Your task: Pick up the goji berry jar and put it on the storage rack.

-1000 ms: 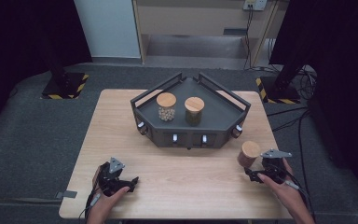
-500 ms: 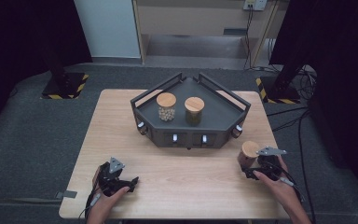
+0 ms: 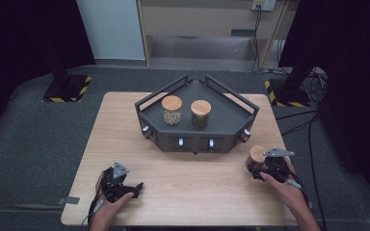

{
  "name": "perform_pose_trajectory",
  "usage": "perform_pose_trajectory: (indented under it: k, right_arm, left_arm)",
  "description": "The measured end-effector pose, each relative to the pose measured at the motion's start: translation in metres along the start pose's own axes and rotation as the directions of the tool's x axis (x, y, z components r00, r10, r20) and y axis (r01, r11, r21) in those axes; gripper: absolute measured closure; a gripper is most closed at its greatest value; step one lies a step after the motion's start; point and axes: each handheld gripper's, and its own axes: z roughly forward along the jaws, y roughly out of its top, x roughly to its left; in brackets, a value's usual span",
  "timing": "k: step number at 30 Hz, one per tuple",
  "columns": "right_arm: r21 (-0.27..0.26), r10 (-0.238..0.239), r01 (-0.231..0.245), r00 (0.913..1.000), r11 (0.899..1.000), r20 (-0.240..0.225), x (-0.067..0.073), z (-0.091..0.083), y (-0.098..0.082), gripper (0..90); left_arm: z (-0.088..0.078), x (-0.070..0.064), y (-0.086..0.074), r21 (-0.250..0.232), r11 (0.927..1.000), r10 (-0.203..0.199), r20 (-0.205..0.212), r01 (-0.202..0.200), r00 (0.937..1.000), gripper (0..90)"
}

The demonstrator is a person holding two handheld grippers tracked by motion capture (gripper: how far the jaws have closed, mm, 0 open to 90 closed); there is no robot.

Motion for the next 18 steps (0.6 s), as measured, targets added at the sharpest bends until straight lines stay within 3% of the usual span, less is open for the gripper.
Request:
perform_pose_trajectory:
  k: [7, 11, 18]
  right_arm:
    - [-0.012, -0.006, 0.007, 0.9995, 1.0, 0.029, 0.007, 0.004, 0.011, 24.3]
    - [-0.018, 0.038, -0.038, 0.9992, 0.999, 0.012, 0.003, 0.002, 0.012, 26.1]
    - [-0.011, 0.017, -0.017, 0.9998, 1.0, 0.003, 0.005, -0.002, 0.016, 26.1]
  left_arm:
    - [0.0, 0.0, 0.0, 0.0, 1.0, 0.0, 0.0, 0.0, 1.0, 0.0]
    - [0.0, 0.0, 0.0, 0.0, 1.0, 0.0, 0.0, 0.0, 1.0, 0.0]
    - [0.0, 0.0, 0.0, 0.0, 1.0, 0.0, 0.0, 0.0, 1.0, 0.0]
